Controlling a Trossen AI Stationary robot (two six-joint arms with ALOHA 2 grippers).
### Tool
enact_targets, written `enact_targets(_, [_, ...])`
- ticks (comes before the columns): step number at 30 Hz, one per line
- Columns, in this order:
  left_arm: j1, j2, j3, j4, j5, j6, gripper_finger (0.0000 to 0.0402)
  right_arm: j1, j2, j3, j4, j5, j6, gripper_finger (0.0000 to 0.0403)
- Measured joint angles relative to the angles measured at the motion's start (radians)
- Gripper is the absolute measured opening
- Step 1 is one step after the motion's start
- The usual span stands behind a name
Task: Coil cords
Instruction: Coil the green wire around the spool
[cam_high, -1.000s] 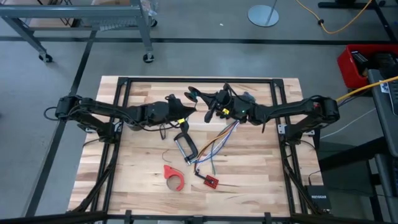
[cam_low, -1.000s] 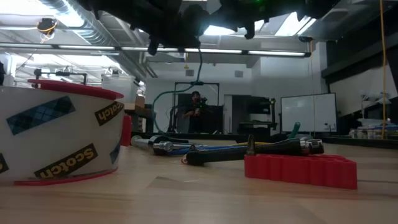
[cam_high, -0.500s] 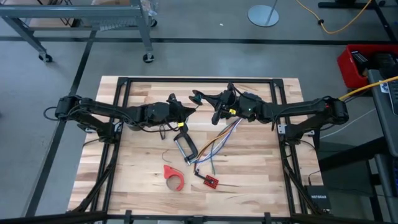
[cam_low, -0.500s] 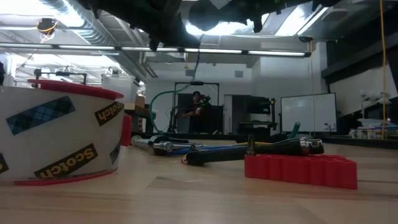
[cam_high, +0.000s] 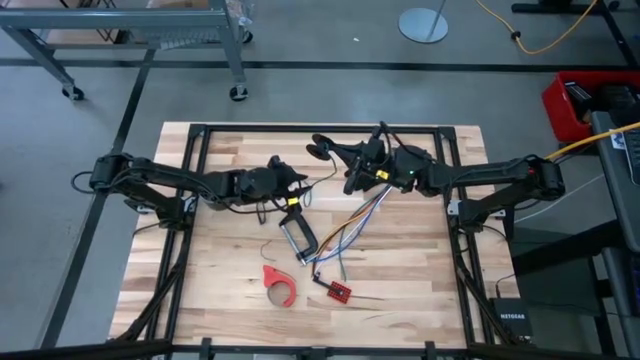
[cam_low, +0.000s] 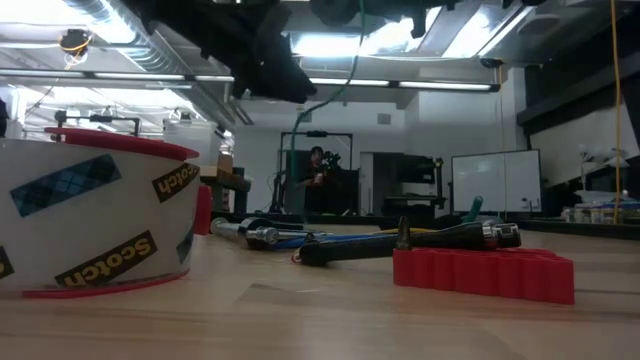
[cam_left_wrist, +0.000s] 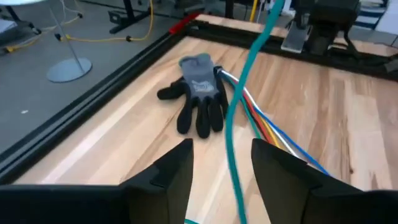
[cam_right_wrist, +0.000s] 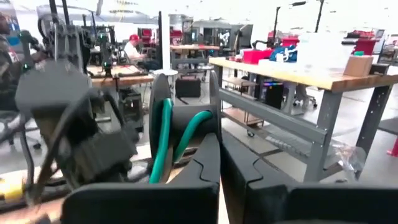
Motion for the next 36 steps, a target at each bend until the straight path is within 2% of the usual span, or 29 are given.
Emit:
enact_targets(5, [0.000,0.055,0.000,0.091,0.000,0.029,0.0153,0.000,-0.002,0.000,-0.004,-0.043,0.000,0.0000])
enact_targets(12, [0.000,0.106,0.000,0.119,-0.001,0.058,0.0152,0.001,-0.002,0.000,-0.007,-0.048,0.000,0.0000])
enact_targets(23, [0.000,0.096,0.000,0.134,-0.013,0.106,0.0095,0.001,-0.001,0.000,-0.043,-0.048,0.000,0.0000])
enact_targets(36, [0.000,0.096,0.000,0.131,-0.012,0.105,0.0059,0.001,0.000,0.000,-0.063,-0.048,0.000,0.0000])
